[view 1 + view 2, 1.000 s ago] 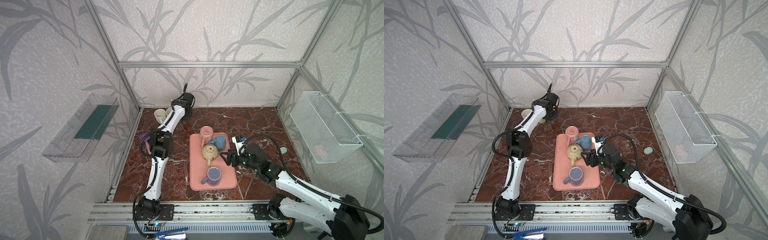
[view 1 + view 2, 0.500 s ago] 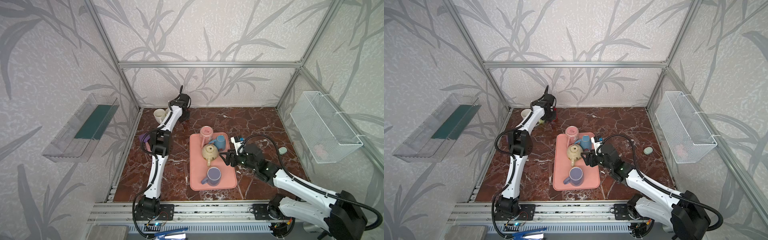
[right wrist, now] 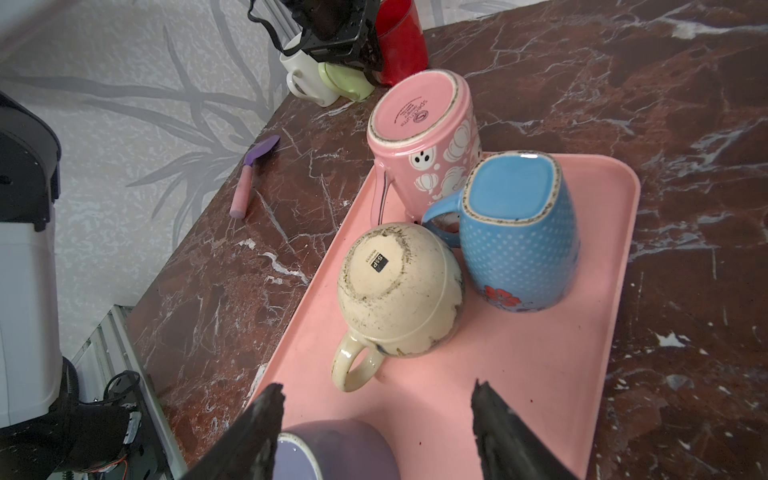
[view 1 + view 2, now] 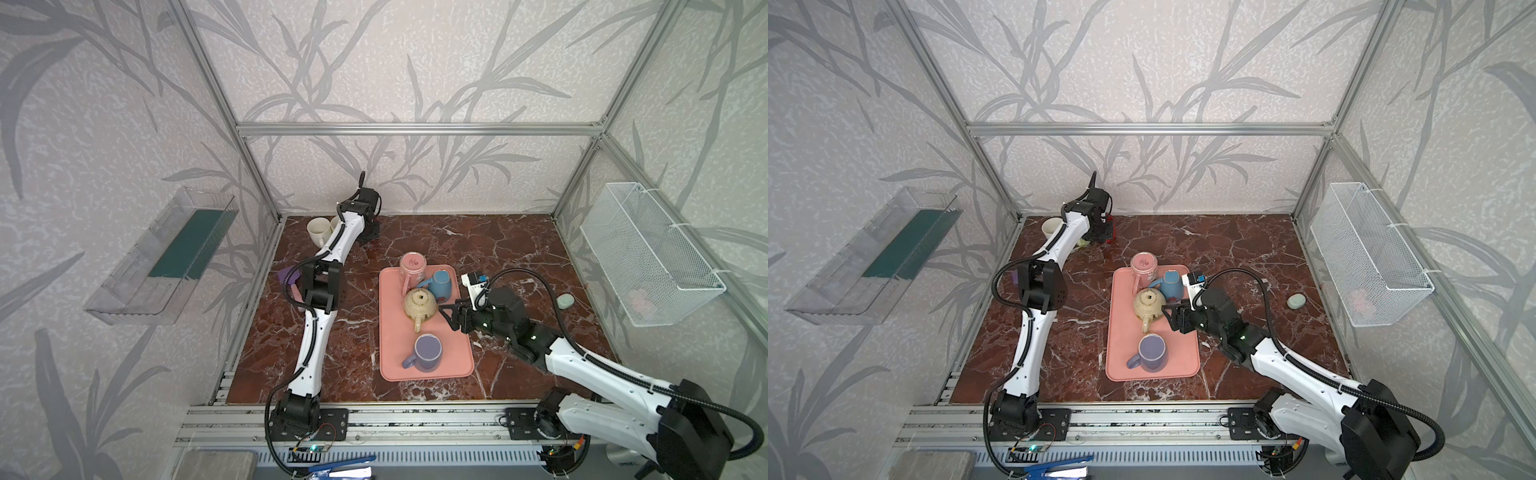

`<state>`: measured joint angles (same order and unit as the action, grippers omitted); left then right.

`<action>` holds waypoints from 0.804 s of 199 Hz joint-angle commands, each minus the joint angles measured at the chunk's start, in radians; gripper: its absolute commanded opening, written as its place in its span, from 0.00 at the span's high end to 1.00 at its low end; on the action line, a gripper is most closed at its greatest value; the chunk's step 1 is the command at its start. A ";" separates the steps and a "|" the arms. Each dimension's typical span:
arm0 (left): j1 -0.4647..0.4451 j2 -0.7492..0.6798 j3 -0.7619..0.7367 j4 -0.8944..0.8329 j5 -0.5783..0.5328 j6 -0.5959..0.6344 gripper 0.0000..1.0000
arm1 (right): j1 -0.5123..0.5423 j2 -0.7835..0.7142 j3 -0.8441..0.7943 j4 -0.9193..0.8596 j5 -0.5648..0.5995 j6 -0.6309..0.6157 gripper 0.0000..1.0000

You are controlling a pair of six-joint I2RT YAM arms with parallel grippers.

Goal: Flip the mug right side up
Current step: 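Release the red mug with the left gripper and raise it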

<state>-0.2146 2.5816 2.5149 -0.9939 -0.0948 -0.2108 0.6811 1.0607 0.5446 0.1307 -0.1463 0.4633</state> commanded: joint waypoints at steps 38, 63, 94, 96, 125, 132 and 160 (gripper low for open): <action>0.009 0.008 0.042 -0.001 0.009 -0.016 0.98 | -0.009 -0.007 -0.006 0.027 -0.002 0.004 0.29; 0.008 -0.001 0.042 -0.007 0.016 -0.023 0.81 | -0.009 -0.007 -0.006 0.030 -0.006 0.007 0.29; 0.007 -0.023 0.042 -0.017 0.017 -0.036 0.68 | -0.011 -0.013 -0.006 0.028 -0.010 0.009 0.29; 0.007 -0.026 0.041 -0.017 0.017 -0.037 0.68 | -0.011 -0.014 -0.006 0.027 -0.010 0.009 0.29; 0.003 -0.058 0.042 -0.023 0.026 -0.043 0.57 | -0.012 -0.028 -0.006 0.023 -0.012 0.009 0.29; 0.001 -0.068 0.042 -0.025 0.031 -0.043 0.55 | -0.012 -0.032 -0.006 0.020 -0.013 0.009 0.29; -0.010 -0.125 0.038 -0.039 0.080 -0.018 0.43 | -0.014 -0.055 0.000 0.005 -0.016 0.008 0.29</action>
<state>-0.2157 2.5614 2.5240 -0.9955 -0.0624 -0.2451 0.6720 1.0405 0.5446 0.1303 -0.1520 0.4683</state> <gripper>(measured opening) 0.506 0.714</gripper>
